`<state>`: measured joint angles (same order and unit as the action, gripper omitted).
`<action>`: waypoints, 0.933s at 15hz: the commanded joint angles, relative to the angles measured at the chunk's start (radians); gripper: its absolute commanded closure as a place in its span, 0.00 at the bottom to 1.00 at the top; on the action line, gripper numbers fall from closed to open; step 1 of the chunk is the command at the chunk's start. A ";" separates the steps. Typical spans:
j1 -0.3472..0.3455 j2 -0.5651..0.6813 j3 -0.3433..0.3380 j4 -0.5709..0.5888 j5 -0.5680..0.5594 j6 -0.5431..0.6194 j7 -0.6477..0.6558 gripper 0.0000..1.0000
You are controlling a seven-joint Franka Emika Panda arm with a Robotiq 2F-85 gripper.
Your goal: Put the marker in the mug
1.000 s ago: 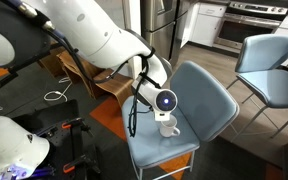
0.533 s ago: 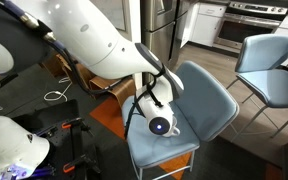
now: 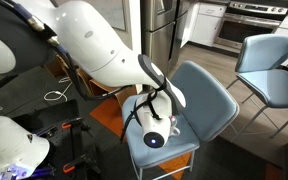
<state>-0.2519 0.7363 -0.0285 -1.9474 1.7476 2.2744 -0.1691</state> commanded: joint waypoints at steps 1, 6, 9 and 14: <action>0.034 -0.002 -0.045 -0.027 0.027 -0.058 0.028 0.95; 0.060 -0.011 -0.070 -0.056 0.041 -0.040 0.006 0.53; 0.097 -0.024 -0.094 -0.053 0.027 0.012 -0.012 0.32; 0.232 -0.082 -0.124 -0.060 -0.160 0.241 0.061 0.00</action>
<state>-0.1009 0.7018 -0.1281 -1.9774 1.6757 2.3996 -0.1601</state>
